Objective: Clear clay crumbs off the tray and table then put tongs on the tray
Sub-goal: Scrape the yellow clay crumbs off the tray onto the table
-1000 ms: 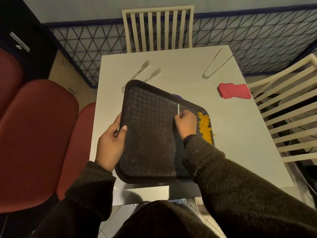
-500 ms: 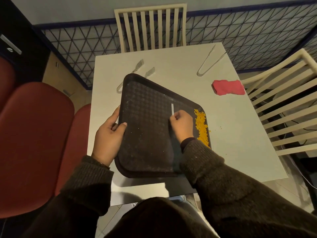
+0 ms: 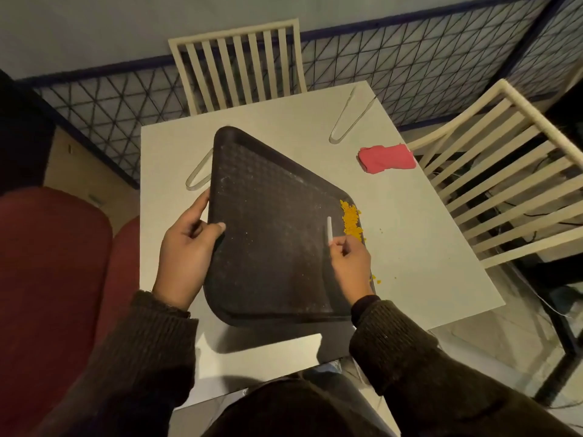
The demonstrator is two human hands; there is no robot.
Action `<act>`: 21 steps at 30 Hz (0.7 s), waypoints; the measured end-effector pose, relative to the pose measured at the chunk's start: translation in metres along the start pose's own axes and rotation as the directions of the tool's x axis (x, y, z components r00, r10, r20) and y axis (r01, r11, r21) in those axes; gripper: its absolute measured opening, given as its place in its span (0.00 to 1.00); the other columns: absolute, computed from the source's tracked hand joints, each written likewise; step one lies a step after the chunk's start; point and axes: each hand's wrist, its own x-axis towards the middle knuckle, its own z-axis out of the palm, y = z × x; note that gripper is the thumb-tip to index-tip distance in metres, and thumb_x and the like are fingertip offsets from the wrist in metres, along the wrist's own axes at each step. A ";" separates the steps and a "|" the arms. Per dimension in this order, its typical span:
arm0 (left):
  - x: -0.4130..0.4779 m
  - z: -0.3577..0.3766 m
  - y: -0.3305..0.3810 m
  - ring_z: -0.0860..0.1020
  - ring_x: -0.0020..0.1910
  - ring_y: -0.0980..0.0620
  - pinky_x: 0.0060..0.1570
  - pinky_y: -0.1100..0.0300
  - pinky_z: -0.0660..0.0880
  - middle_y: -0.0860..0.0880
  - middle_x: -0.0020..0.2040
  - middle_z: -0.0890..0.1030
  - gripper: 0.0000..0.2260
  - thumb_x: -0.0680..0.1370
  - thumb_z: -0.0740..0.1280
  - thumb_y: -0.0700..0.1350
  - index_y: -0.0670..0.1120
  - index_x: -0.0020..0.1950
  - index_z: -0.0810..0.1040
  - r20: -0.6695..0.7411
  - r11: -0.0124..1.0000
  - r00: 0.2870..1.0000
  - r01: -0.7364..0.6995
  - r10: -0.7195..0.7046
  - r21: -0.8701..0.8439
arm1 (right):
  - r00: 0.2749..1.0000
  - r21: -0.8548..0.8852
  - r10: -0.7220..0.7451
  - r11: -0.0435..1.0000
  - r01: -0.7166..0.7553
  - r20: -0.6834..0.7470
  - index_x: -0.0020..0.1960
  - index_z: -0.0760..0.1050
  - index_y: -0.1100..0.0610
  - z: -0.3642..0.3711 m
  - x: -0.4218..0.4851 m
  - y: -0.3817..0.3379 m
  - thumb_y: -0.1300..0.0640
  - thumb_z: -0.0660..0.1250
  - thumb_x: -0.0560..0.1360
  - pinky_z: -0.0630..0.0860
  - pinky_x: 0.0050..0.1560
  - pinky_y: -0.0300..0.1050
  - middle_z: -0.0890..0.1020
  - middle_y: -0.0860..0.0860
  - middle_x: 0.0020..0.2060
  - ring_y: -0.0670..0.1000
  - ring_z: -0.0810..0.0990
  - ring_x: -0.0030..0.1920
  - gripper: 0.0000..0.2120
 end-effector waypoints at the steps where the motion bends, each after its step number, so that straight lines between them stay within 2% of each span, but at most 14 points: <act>1: 0.000 0.001 0.001 0.78 0.38 0.60 0.40 0.72 0.74 0.45 0.42 0.79 0.24 0.79 0.64 0.37 0.58 0.71 0.72 -0.004 1.000 1.000 -0.004 0.004 0.000 | 0.998 -0.020 -0.013 1.000 0.014 0.057 0.42 0.75 0.60 0.000 -0.001 -0.001 0.63 0.61 0.76 0.71 0.42 0.43 0.79 0.52 0.39 0.51 0.76 0.41 0.06; 3: 0.000 0.004 0.005 0.78 0.38 0.60 0.40 0.73 0.74 0.47 0.42 0.79 0.23 0.79 0.64 0.37 0.58 0.71 0.73 -0.007 1.000 1.000 -0.012 0.012 -0.001 | 0.995 -0.037 -0.038 0.998 0.041 0.092 0.41 0.74 0.59 0.001 -0.004 -0.002 0.63 0.61 0.76 0.71 0.41 0.43 0.78 0.51 0.38 0.50 0.75 0.40 0.06; 5: -0.001 0.007 0.009 0.79 0.40 0.59 0.38 0.75 0.74 0.48 0.42 0.80 0.23 0.79 0.64 0.38 0.58 0.71 0.73 0.004 1.000 1.000 -0.022 0.021 0.009 | 0.999 0.007 -0.047 0.999 0.047 0.015 0.43 0.74 0.60 -0.001 -0.005 -0.003 0.62 0.61 0.76 0.70 0.39 0.41 0.78 0.53 0.38 0.49 0.75 0.39 0.06; 6: -0.002 0.009 0.011 0.79 0.41 0.59 0.38 0.75 0.74 0.49 0.42 0.80 0.23 0.79 0.63 0.38 0.58 0.71 0.72 0.010 0.999 1.000 -0.029 0.029 0.015 | 0.999 0.020 -0.040 0.999 0.040 0.026 0.43 0.75 0.60 -0.002 -0.005 -0.003 0.62 0.61 0.76 0.70 0.39 0.40 0.79 0.54 0.39 0.50 0.76 0.40 0.05; 8: -0.001 0.010 0.014 0.80 0.42 0.58 0.41 0.72 0.75 0.50 0.43 0.81 0.23 0.80 0.63 0.38 0.57 0.71 0.72 0.019 0.999 0.999 -0.040 0.040 0.015 | 0.993 -0.008 -0.032 0.999 0.033 0.112 0.44 0.75 0.61 -0.003 -0.007 -0.003 0.61 0.63 0.76 0.72 0.41 0.42 0.79 0.55 0.40 0.52 0.77 0.42 0.05; 12: -0.001 0.011 0.019 0.80 0.46 0.56 0.47 0.66 0.77 0.53 0.47 0.82 0.23 0.80 0.63 0.38 0.57 0.71 0.72 0.040 0.998 0.998 -0.056 0.055 0.007 | 0.999 0.035 -0.026 0.999 0.025 0.041 0.43 0.74 0.60 -0.009 -0.008 -0.001 0.61 0.62 0.76 0.70 0.38 0.40 0.78 0.55 0.38 0.49 0.74 0.39 0.05; 15: 0.002 0.011 0.019 0.80 0.46 0.55 0.48 0.64 0.76 0.54 0.47 0.82 0.23 0.80 0.63 0.37 0.57 0.71 0.73 0.047 0.997 0.996 -0.070 0.070 0.009 | 0.987 -0.006 -0.024 1.000 0.026 0.160 0.39 0.72 0.57 -0.009 -0.008 0.003 0.61 0.64 0.75 0.68 0.37 0.39 0.79 0.58 0.38 0.50 0.74 0.38 0.07; 18: 0.004 0.009 0.018 0.80 0.45 0.60 0.45 0.69 0.76 0.64 0.43 0.82 0.23 0.80 0.63 0.36 0.58 0.70 0.73 0.065 0.997 0.995 -0.071 0.070 0.020 | 0.995 0.006 -0.036 0.999 0.036 0.089 0.40 0.72 0.58 -0.012 -0.008 0.006 0.60 0.63 0.76 0.69 0.38 0.40 0.77 0.56 0.36 0.49 0.72 0.36 0.06; 21: 0.007 0.005 0.016 0.80 0.46 0.61 0.48 0.66 0.75 0.68 0.40 0.81 0.23 0.80 0.63 0.37 0.58 0.71 0.72 0.083 0.998 0.995 -0.054 0.051 0.041 | 0.977 -0.062 -0.047 0.996 0.061 0.206 0.38 0.69 0.54 -0.012 -0.010 0.010 0.60 0.63 0.76 0.69 0.38 0.45 0.74 0.50 0.31 0.49 0.71 0.34 0.09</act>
